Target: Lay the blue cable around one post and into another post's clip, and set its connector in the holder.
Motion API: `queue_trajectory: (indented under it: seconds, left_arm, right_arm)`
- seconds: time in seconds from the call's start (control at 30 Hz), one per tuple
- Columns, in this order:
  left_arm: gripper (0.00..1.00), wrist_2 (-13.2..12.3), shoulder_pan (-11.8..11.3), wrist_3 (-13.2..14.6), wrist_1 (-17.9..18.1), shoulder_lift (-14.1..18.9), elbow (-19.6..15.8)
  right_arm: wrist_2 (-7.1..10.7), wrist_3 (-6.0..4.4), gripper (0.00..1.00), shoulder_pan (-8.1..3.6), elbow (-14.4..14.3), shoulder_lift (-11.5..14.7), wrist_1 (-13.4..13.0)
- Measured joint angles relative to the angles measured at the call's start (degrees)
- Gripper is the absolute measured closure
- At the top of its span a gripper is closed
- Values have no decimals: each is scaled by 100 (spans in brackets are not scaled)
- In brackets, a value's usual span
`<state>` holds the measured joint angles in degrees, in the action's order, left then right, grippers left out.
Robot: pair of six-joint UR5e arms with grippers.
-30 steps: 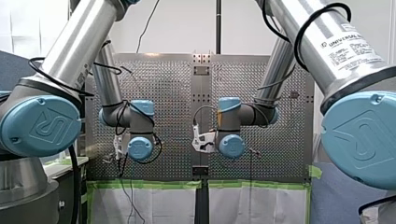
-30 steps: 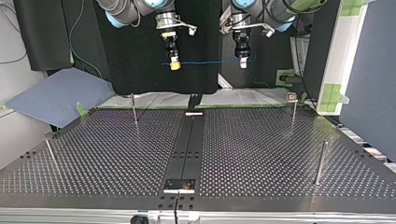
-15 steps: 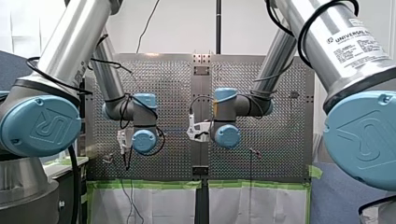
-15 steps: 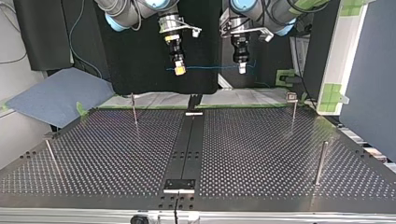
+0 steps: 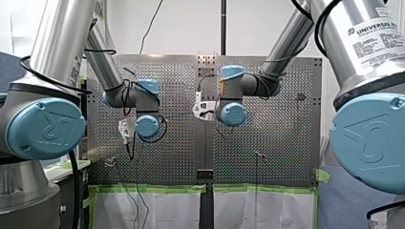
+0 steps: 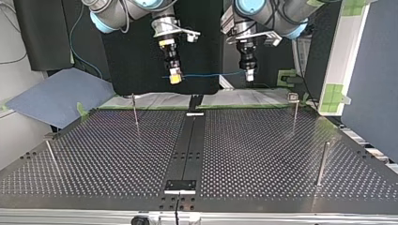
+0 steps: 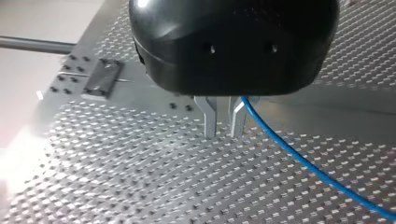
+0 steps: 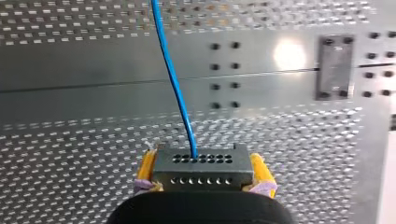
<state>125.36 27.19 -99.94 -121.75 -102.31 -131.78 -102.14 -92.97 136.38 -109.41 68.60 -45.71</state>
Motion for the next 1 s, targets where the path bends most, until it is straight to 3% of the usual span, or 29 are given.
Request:
queue_trajectory:
  seconds: [0.23, 0.47, 0.7, 1.0]
  left_arm:
    - [83, 94, -151, -37, -431, 427, 375]
    - [83, 290, -287, -247, -835, 833, 701]
    - [83, 480, -430, -561, -1276, 1276, 956]
    - [83, 564, -720, -638, -1814, 1813, 1186]
  right_arm:
    - [54, 25, 100, 1, 393, 409, 408]
    - [111, 47, 100, 1, 783, 816, 828]
    - [145, 49, 100, -7, 947, 969, 1214]
    - [353, 49, 100, -10, 1326, 1015, 1567]
